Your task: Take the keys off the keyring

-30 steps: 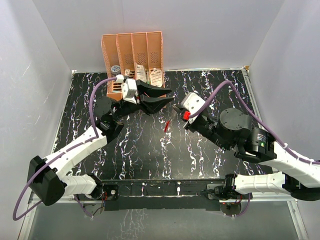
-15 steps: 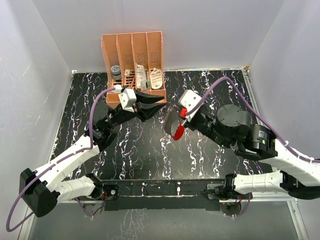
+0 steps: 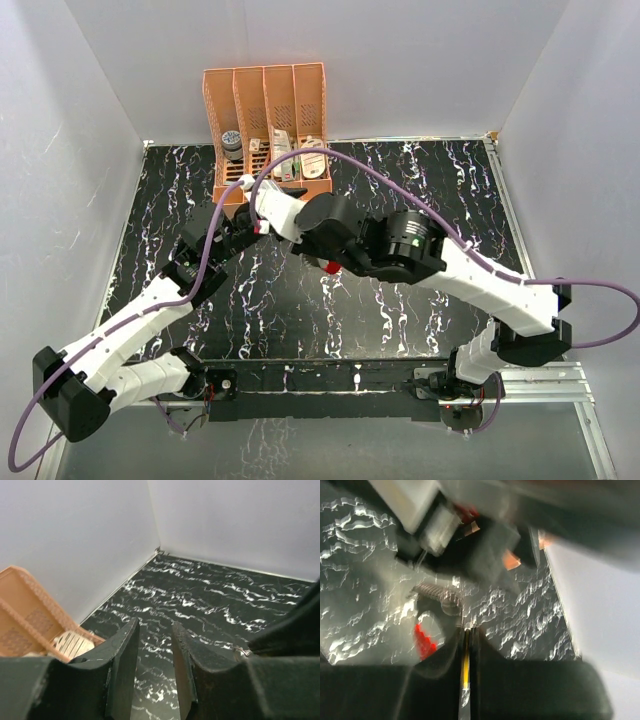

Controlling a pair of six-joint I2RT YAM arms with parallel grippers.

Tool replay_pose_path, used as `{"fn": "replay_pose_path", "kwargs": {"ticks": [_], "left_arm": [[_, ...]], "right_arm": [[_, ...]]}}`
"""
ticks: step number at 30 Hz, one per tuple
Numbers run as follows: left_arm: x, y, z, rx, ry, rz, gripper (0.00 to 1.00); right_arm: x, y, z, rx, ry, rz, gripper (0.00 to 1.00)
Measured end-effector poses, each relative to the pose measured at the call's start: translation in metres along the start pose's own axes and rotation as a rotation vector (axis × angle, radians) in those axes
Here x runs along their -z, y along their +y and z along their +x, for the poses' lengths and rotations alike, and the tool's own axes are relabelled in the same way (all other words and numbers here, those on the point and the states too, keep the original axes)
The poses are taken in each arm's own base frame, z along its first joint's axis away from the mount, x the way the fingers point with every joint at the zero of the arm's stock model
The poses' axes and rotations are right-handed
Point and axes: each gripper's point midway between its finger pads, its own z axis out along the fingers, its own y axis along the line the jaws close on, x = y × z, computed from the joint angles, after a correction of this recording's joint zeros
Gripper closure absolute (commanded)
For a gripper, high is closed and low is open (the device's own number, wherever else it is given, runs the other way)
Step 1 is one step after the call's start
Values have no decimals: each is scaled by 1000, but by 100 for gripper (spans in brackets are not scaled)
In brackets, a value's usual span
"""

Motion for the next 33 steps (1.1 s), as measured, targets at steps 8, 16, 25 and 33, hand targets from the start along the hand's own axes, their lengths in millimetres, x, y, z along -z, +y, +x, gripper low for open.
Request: {"fn": "replay_pose_path", "kwargs": {"ticks": [8,16,25,33], "left_arm": [[18,8,-4,-35,7,-60,29],[28,8,-16,-41,-34,-73,50],[27,-20,13,11,-59,50,46],[37,2,-2,128,-274,91,44]], "right_arm": [[5,7,16,33,68,-34,100],[8,3,25,44,103,-13,100],[9,-1,26,45,110,7,100],[20,-6,30,35,94,12,100]]}}
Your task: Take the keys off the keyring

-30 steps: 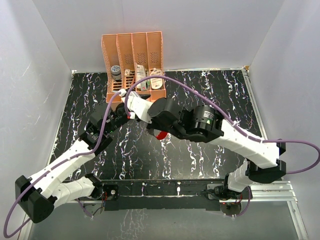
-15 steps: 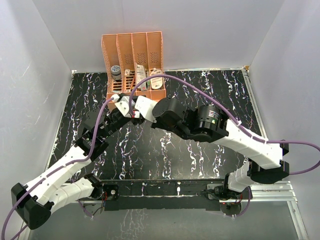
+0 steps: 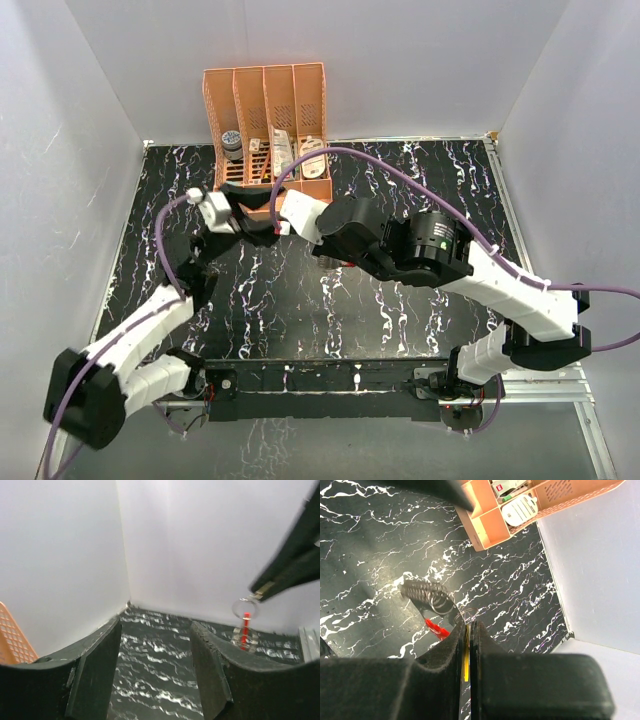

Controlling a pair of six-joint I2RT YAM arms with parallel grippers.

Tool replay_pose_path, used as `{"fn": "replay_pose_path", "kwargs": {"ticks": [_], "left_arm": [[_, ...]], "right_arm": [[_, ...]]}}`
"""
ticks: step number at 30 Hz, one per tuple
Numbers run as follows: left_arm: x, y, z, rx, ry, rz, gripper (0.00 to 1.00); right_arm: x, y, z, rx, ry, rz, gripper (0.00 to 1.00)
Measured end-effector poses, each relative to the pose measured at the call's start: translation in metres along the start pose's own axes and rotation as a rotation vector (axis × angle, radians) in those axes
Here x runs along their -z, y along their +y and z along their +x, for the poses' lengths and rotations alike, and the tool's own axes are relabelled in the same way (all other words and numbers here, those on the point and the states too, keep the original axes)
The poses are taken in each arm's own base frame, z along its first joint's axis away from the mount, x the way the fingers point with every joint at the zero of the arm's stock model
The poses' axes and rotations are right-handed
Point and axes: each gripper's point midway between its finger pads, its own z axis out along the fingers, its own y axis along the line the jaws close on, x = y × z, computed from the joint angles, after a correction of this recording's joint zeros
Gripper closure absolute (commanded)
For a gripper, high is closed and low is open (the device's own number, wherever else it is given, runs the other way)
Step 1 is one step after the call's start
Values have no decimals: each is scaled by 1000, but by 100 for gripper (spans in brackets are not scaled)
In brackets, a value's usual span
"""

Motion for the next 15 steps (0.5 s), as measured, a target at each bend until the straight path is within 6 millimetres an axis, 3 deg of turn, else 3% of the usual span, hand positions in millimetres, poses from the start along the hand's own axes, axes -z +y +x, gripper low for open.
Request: {"fn": "replay_pose_path", "kwargs": {"ticks": [3,7,10,15], "left_arm": [[2,34,-5,107,-85,-20,41],[-5,64,16,296,-65,1,41],[-10,56,14,356,-55,70,43],[-20,30,-20,324,-84,231,42]], "right_arm": [[3,-2,0,-5,-9,0,100],[5,-2,1,-8,-14,2,100],[4,-1,3,-7,-11,0,100],[3,1,3,-5,-13,-8,100]]}}
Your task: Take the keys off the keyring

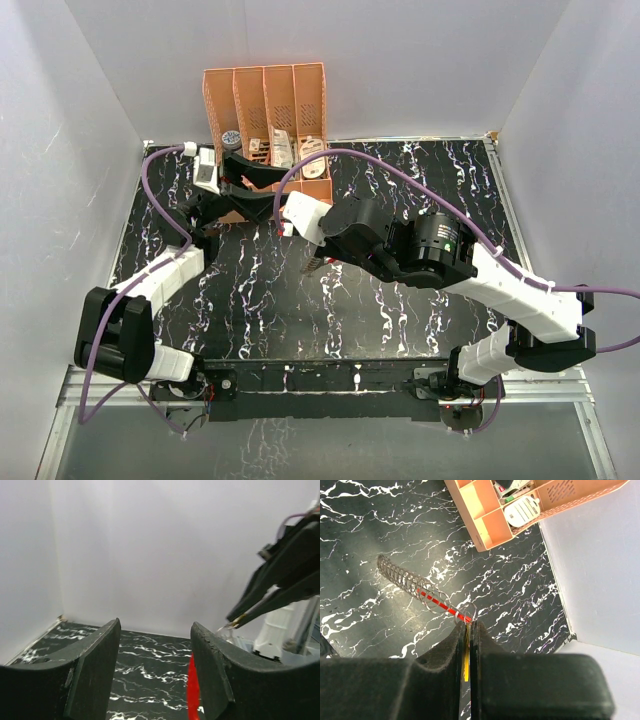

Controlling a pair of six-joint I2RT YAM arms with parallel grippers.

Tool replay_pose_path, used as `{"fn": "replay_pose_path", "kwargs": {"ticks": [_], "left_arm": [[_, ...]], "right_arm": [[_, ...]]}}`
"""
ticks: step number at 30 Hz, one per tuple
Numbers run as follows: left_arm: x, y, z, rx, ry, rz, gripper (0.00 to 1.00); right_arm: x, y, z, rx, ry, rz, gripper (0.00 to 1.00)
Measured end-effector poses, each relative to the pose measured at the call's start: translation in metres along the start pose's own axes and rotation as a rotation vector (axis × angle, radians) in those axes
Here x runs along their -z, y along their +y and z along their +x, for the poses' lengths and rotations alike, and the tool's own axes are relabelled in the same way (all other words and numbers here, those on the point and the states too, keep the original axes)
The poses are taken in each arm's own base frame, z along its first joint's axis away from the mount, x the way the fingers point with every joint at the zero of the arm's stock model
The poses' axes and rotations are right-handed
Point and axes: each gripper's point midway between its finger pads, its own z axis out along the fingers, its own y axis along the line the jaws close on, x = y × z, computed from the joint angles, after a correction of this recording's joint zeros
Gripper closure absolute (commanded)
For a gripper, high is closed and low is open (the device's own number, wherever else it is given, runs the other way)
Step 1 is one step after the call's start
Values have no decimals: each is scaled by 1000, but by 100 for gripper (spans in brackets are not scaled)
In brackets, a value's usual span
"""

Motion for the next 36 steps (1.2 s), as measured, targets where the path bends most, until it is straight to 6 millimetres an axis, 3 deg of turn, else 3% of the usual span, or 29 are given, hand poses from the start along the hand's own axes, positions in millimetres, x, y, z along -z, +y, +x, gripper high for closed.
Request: {"fn": "replay_pose_path", "kwargs": {"ticks": [4,13,20,26,36], "left_arm": [[-12,-26,0,-9,23,109,40],[-28,-57,39,-35,144,222,39],[-32,-62,60,-39,202,231,50],[-36,-61,58,-27,172,250,58],[-48,-63,56,27,120,299,62]], "right_arm": [[0,1,-1,-1,-4,-4,100],[1,-1,-2,-7,-14,-3,100],[7,-5,-6,-26,-44,9,100],[9,-8,-8,-34,-56,17,100],[8,-9,-8,-37,-57,29,100]]}}
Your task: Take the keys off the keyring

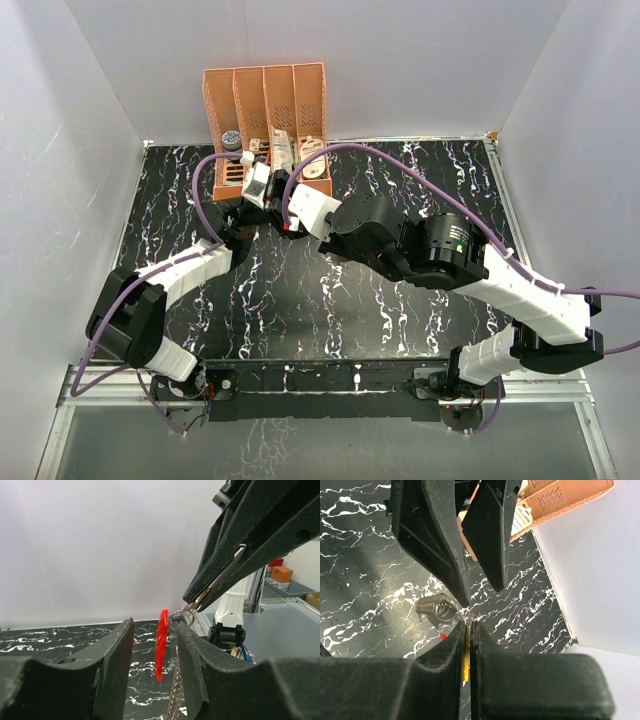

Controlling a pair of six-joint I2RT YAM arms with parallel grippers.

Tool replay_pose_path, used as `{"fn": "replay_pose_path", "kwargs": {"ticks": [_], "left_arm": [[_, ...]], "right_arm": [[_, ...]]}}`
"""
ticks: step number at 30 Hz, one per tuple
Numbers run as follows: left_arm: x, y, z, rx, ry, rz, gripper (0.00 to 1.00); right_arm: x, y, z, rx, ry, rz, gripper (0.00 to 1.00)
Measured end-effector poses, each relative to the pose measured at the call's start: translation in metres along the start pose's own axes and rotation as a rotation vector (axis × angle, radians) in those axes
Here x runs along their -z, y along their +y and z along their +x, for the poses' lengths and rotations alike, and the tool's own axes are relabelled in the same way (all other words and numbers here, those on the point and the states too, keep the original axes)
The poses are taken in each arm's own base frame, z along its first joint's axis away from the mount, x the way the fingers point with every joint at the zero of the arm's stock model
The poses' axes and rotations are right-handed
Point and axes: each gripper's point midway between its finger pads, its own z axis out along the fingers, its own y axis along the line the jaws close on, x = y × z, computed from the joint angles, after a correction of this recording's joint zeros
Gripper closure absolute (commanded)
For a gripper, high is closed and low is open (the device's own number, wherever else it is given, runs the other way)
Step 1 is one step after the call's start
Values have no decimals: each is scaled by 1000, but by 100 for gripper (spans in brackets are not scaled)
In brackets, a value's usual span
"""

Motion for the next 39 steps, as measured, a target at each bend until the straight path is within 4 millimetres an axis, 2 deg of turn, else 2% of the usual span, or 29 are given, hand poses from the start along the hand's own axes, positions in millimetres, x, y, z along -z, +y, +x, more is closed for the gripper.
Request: {"fn": "replay_pose_path", "kwargs": {"ticks": [18,25,30,39], "left_arm": [[-10,-13,2,16,-5,52,63],[-12,-12,5,21,-2,52,63],[-14,-11,3,13,-6,53,67],[-15,-11,7,13,-2,56,67]], "right_arm": [[-2,0,1,2,5,8,100],[-2,0,0,-1,-1,7,100],[-3,-1,-2,-5,-6,11,100],[-3,-1,-2,-6,-9,12,100]]}}
